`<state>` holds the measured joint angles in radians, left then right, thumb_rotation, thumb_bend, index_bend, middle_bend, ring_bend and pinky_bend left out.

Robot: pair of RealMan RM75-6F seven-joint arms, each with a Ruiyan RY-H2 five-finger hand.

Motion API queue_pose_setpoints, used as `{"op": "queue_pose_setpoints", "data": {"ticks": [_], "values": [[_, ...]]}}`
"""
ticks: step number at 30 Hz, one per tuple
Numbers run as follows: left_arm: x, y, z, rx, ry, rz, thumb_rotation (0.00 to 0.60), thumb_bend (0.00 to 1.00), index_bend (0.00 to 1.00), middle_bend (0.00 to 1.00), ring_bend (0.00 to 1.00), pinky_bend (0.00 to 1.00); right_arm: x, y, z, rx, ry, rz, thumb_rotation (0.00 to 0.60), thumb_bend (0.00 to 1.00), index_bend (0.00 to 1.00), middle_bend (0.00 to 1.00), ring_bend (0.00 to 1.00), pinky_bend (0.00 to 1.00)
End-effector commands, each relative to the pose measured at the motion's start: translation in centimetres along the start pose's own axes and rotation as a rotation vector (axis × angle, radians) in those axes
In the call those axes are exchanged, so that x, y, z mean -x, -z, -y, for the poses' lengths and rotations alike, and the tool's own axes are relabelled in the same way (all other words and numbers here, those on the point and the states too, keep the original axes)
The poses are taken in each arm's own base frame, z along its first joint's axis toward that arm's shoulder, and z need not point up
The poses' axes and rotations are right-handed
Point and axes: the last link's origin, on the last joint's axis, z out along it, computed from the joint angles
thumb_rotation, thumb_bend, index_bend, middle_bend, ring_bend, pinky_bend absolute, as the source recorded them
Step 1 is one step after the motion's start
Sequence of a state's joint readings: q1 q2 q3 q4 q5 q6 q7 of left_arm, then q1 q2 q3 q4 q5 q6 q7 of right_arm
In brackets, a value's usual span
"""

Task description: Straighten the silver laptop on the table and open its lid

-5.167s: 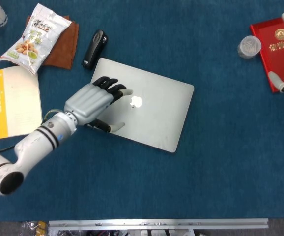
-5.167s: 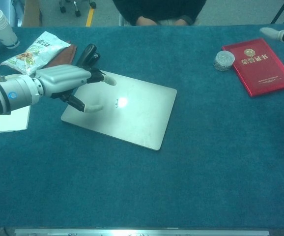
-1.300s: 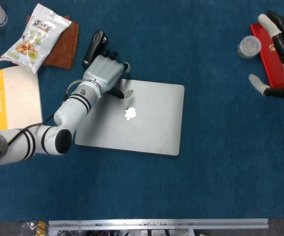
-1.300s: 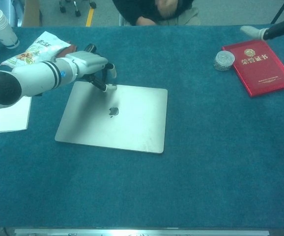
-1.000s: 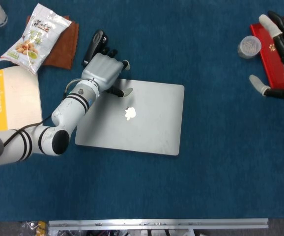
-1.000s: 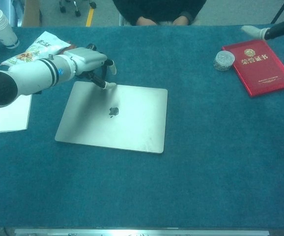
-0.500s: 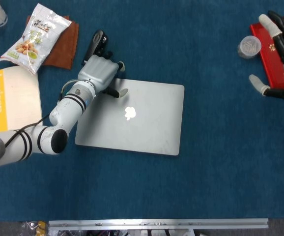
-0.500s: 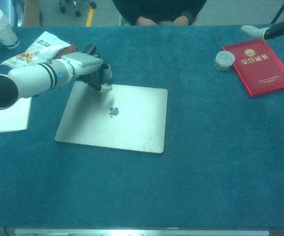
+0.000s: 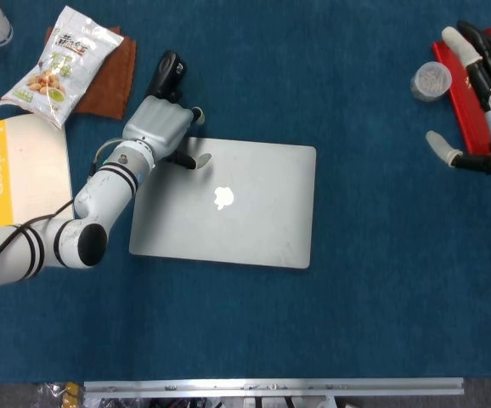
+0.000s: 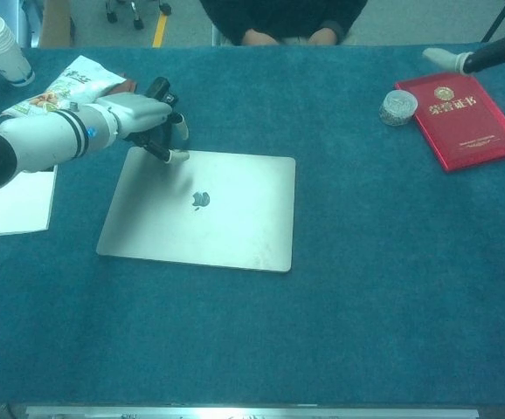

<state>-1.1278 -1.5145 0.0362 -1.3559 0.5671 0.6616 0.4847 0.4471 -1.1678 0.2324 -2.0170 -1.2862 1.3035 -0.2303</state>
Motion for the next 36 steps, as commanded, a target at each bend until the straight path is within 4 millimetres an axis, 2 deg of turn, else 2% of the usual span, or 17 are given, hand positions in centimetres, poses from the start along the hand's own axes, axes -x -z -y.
{"op": "queue_pose_setpoints", "data": {"ticks": [1,19,29,36], "values": [[0.0,0.1,0.1,-0.002,0.002,0.001,0.237,0.28,0.22,0.39,0.06,0.00,0.0,0.0,0.1,-0.001,0.000,0.001,0.600,0.20,0.00,0.01,0.00,0.02],[0.4,1.4,1.2,-0.021,0.019,0.006,0.236,0.28,0.22,0.38,0.06,0.00,-0.1,0.1,0.2,-0.001,-0.010,-0.003,0.600,0.20,0.00,0.01,0.00,0.02],[-0.3,1.3,0.5,-0.008,0.028,-0.018,0.238,0.28,0.22,0.38,0.06,0.00,-0.2,0.1,-0.1,0.004,-0.012,-0.006,0.600,0.20,0.00,0.01,0.00,0.02],[-2.0,2.9,0.5,0.011,0.062,-0.085,0.236,0.28,0.22,0.35,0.06,0.00,0.0,0.1,-0.3,0.002,-0.013,0.001,0.600,0.20,0.00,0.01,0.00,0.02]]}}
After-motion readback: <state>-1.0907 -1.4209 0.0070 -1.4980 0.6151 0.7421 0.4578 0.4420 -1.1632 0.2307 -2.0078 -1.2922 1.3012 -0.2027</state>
